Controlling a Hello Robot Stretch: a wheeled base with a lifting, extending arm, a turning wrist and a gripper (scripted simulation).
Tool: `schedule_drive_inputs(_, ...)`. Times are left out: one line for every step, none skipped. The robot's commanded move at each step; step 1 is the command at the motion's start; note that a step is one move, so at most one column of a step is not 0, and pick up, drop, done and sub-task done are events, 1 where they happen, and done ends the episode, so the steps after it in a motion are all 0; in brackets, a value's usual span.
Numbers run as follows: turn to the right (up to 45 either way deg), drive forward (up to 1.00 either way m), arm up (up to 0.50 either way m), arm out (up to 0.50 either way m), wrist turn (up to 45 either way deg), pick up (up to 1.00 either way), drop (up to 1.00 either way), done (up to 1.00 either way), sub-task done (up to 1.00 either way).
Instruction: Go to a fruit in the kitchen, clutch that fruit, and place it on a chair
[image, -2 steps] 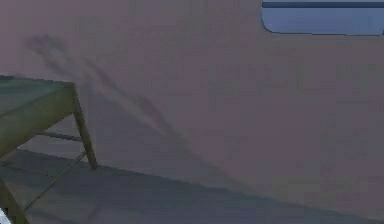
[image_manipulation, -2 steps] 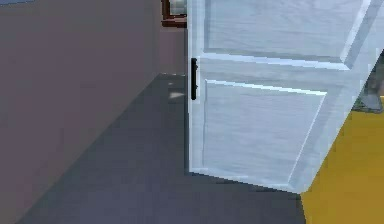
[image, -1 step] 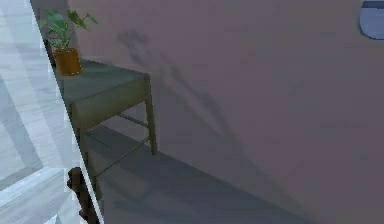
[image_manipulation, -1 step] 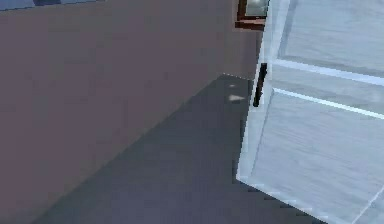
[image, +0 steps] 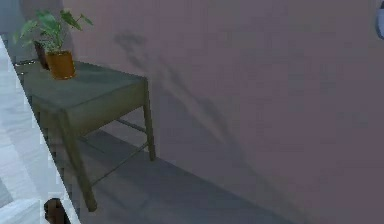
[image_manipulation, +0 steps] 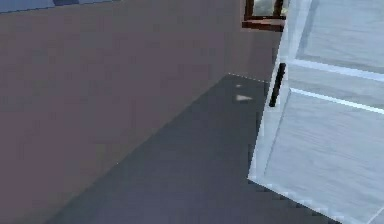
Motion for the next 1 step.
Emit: schedule_drive_inputs(-9.0, 0.0, 0.0, 0.0, 0.0, 0.0, 0.0, 0.0, 0.0)
